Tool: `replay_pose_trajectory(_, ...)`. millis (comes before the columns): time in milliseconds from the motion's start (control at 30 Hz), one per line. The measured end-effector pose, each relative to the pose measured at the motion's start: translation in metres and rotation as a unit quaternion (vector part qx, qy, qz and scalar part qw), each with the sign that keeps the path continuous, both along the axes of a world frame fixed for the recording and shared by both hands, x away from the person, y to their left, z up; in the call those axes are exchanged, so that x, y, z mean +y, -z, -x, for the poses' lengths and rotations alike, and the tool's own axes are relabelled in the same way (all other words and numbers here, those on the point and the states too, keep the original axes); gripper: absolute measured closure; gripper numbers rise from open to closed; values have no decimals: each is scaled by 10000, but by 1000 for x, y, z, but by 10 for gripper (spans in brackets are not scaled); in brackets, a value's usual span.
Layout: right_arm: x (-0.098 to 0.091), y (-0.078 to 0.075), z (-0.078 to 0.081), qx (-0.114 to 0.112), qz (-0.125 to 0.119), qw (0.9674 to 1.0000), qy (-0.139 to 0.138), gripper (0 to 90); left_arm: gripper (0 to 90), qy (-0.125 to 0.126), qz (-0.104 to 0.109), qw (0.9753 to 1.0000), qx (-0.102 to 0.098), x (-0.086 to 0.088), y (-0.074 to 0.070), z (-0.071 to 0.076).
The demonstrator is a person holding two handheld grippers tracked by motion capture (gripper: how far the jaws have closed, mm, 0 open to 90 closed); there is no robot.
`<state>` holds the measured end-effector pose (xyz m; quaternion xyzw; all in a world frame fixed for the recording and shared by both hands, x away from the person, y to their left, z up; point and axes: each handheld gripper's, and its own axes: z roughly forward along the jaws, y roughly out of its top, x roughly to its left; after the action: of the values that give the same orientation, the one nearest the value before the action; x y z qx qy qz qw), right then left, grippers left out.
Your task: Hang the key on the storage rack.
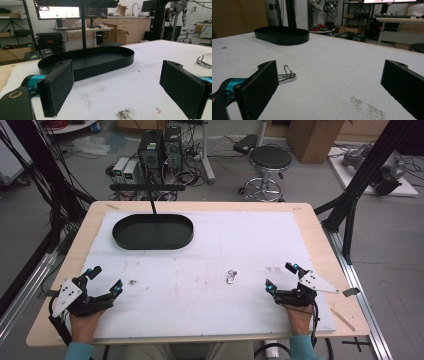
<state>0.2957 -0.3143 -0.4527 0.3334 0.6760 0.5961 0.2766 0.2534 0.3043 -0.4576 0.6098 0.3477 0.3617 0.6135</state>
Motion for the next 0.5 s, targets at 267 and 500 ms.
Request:
replay_pose_trajectory(267,1,-12,-6,54,-55,9999,-129,8,124,-3,1,10000,4,0,0,0)
replay_pose_trajectory(500,2,-33,-13,116,66,9994,-324,8,124,-1,-2,10000,4,0,0,0)
